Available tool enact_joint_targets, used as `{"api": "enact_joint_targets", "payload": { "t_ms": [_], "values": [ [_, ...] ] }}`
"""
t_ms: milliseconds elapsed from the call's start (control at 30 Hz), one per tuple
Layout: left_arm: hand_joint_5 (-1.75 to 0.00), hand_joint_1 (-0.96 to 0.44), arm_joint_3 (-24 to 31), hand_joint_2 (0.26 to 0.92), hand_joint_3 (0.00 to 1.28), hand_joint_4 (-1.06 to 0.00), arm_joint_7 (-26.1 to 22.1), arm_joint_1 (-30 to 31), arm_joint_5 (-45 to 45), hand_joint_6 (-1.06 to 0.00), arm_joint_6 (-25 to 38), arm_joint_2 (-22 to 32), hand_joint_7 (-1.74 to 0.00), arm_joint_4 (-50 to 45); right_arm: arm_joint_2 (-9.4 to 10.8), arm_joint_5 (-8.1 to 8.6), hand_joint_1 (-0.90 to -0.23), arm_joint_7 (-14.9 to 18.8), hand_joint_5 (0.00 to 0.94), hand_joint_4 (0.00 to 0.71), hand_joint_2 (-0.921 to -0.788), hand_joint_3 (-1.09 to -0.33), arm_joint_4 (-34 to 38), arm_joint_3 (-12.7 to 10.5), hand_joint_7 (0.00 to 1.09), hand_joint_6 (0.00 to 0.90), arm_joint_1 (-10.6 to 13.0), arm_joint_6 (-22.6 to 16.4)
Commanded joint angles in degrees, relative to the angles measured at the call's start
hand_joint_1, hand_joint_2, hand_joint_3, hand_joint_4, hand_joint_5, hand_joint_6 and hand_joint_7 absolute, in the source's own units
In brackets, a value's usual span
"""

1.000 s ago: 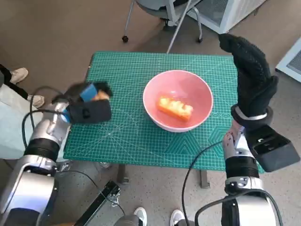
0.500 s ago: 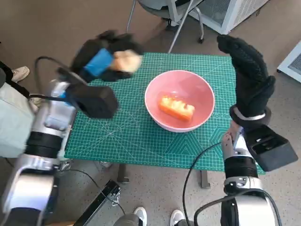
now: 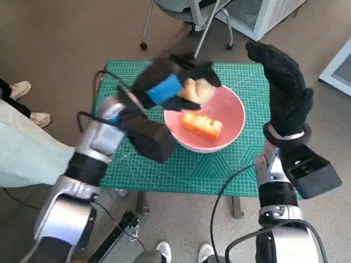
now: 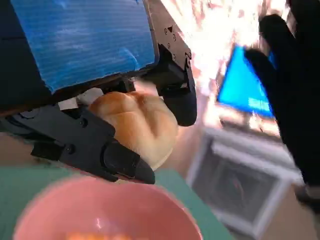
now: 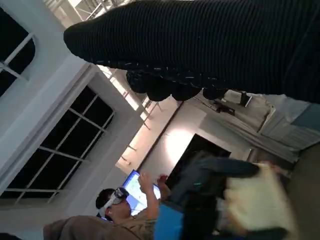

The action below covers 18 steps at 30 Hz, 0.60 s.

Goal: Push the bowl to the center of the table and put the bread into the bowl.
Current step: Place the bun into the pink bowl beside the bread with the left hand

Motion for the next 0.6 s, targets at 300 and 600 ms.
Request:
{"api": "enact_joint_targets", "payload": {
  "t_ms": [300, 600],
  "values": [
    [-0.08, -0.33, -1.03, 0.858, 0.1, -0.02, -9.47, -0.01, -1.47, -0.01, 6.43, -0.79, -0.43, -0.33, -0.74, -0.65, -0.516, -0.61, 0.006, 0.326, -0.921, -0.639, -0.01, -0.37, 0.79, 0.062, 1.54, -0.16],
    [-0.02, -0.43, 5.09, 0.903, 0.05, -0.01, -1.98, 1.95, -7.27, 0.0, 0.48, -3.96, -0.39, -0.84, -1.29, -2.42, -0.514, -2.44, 0.005, 0.327, -0.921, -0.657, -0.59, -0.38, 0.8, 0.061, 1.77, -0.25]
  ]
}}
